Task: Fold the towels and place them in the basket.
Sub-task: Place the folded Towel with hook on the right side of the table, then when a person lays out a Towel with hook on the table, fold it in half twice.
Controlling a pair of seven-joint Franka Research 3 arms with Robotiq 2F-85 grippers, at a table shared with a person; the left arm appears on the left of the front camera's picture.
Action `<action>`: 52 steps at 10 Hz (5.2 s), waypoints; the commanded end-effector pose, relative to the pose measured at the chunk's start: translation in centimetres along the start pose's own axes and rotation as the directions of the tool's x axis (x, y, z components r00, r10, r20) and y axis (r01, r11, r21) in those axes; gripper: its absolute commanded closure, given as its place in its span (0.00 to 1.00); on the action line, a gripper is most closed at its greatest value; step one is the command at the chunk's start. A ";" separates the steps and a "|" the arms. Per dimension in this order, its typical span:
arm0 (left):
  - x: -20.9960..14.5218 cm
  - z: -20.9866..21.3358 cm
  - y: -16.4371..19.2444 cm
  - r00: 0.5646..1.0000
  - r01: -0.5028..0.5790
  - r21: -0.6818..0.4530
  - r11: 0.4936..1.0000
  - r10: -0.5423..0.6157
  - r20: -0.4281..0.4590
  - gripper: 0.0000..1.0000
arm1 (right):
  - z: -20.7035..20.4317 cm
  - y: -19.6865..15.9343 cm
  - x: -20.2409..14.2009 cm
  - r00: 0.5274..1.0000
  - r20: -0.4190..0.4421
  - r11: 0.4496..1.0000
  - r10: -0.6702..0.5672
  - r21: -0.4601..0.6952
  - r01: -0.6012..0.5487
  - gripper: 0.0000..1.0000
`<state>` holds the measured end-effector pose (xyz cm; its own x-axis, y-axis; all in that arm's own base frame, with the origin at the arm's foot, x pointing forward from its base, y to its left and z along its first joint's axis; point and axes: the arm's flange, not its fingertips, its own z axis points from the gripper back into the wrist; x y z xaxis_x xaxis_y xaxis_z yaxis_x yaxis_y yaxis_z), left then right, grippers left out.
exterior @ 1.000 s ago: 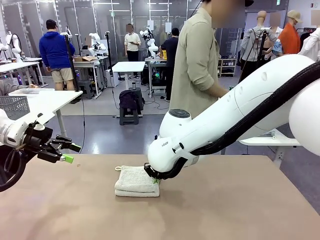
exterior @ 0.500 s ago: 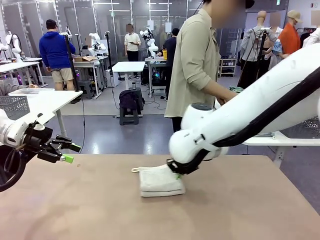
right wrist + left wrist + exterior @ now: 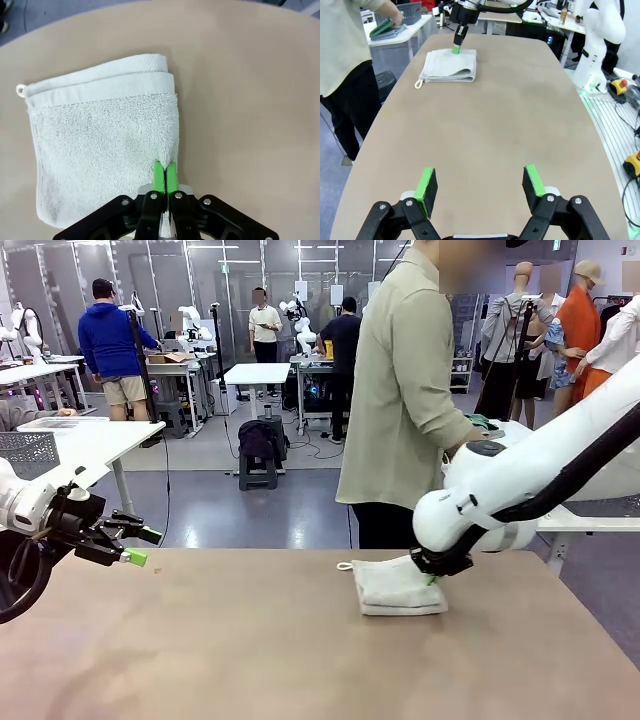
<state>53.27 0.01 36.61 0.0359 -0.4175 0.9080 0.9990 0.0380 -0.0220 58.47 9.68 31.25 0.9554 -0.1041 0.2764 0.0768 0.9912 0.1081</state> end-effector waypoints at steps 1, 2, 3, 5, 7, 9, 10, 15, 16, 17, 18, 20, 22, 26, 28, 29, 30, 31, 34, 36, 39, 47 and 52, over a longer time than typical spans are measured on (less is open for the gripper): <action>0.2 0.1 -0.2 1.000 0.004 0.002 1.000 -0.004 0.002 0.13 | 0.3 -2.5 0.9 0.998 0.041 0.998 0.055 0.012 -0.055 1.00; 0.2 0.1 -0.2 1.000 0.004 0.002 1.000 -0.004 0.002 0.13 | 1.0 -4.6 1.3 0.996 0.040 0.997 0.082 -0.001 -0.082 1.00; 0.2 0.1 -0.2 1.000 0.004 0.002 1.000 -0.004 0.002 0.13 | 1.5 -6.1 1.6 0.996 0.047 0.997 0.078 -0.016 -0.078 1.00; 0.2 0.1 -0.2 1.000 0.004 0.002 1.000 -0.004 0.002 0.13 | 2.0 -9.9 2.5 0.996 0.073 0.998 0.052 -0.040 -0.049 1.00; 0.2 0.1 -0.2 1.000 0.004 0.002 1.000 -0.004 0.002 0.13 | 1.4 -13.0 3.4 0.997 0.068 0.998 0.041 -0.052 -0.037 1.00; 0.2 0.1 -0.2 1.000 0.004 0.002 1.000 -0.004 0.002 0.13 | 1.1 -15.0 4.2 0.995 0.084 0.998 0.047 -0.051 -0.042 1.00; 0.2 0.1 -0.2 1.000 0.004 0.002 1.000 -0.004 0.002 0.13 | 1.0 -15.6 4.5 0.995 0.086 0.997 0.050 -0.056 -0.046 1.00; 0.2 0.1 -0.2 1.000 0.004 0.002 1.000 -0.004 0.002 0.13 | 1.0 -16.8 4.6 0.994 0.107 0.998 0.015 -0.055 -0.009 0.78; 0.2 0.1 -0.2 1.000 0.004 0.002 1.000 -0.004 0.002 0.13 | 1.4 -16.7 4.4 0.994 0.109 0.998 0.018 -0.063 -0.011 0.58; 0.2 0.1 -0.2 1.000 0.004 0.002 1.000 -0.004 0.002 0.13 | 2.0 -16.8 4.3 0.993 0.114 0.998 0.019 -0.068 -0.011 0.75; 0.2 0.1 -0.2 1.000 0.004 0.002 1.000 -0.004 0.002 0.13 | 2.8 -16.9 4.1 0.992 0.121 0.997 0.022 -0.070 -0.014 0.38; 0.2 0.1 -0.2 1.000 0.004 0.002 1.000 -0.004 0.002 0.13 | 6.3 -15.5 2.2 0.991 0.116 0.997 0.067 -0.031 -0.064 0.55; 0.2 0.1 -0.2 1.000 0.004 0.002 1.000 -0.004 0.002 0.13 | 13.7 -12.0 -2.6 0.990 0.098 0.995 0.099 -0.019 -0.097 0.55; 0.2 0.1 -0.2 1.000 0.004 0.002 1.000 -0.004 0.002 0.13 | 25.1 -4.7 -13.8 0.994 0.096 0.997 0.056 0.055 -0.061 0.55; 0.2 0.1 -0.2 1.000 0.004 0.002 1.000 -0.004 0.002 0.13 | 28.1 -2.2 -17.3 0.997 0.055 0.995 0.061 0.079 -0.065 0.55; 0.2 0.1 -0.2 1.000 0.004 0.002 1.000 -0.004 0.002 0.13 | 29.2 -1.2 -18.6 0.997 0.049 0.995 0.057 0.074 -0.060 0.55; 0.2 0.1 -0.2 1.000 0.004 0.002 1.000 -0.004 0.002 0.13 | 30.0 -0.3 -19.6 0.997 0.047 0.997 0.058 0.057 -0.060 0.55; 0.2 0.1 -0.2 1.000 0.004 0.002 1.000 -0.004 0.002 0.13 | 30.1 0.1 -19.8 0.998 0.042 0.998 0.050 0.046 -0.051 0.55; 0.2 0.1 -0.2 1.000 0.004 0.002 1.000 -0.004 0.002 0.13 | 29.9 -1.1 -19.1 0.995 0.056 0.994 0.087 0.057 -0.090 0.55; 0.2 0.1 -0.2 1.000 0.004 0.002 1.000 -0.004 0.002 0.13 | 29.9 -1.1 -19.1 0.995 0.056 0.994 0.087 0.057 -0.090 0.55; 0.2 0.1 -0.2 1.000 0.004 0.002 1.000 -0.004 0.002 0.13 | 29.9 -1.1 -19.1 0.995 0.056 0.994 0.087 0.057 -0.090 0.55; 0.2 0.1 -0.2 1.000 0.004 0.002 1.000 -0.004 0.002 0.13 | 29.9 -1.1 -19.1 0.995 0.056 0.994 0.087 0.057 -0.090 0.55; 0.2 0.1 -0.2 1.000 0.004 0.002 1.000 -0.004 0.002 0.13 | 29.9 -1.1 -19.1 0.995 0.056 0.994 0.087 0.057 -0.090 0.55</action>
<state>53.25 -0.01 36.62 0.0356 -0.4175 0.9080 0.9990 0.0378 -0.0218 31.25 8.48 54.47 0.9440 -0.0333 0.3283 -0.0122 0.9907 0.1355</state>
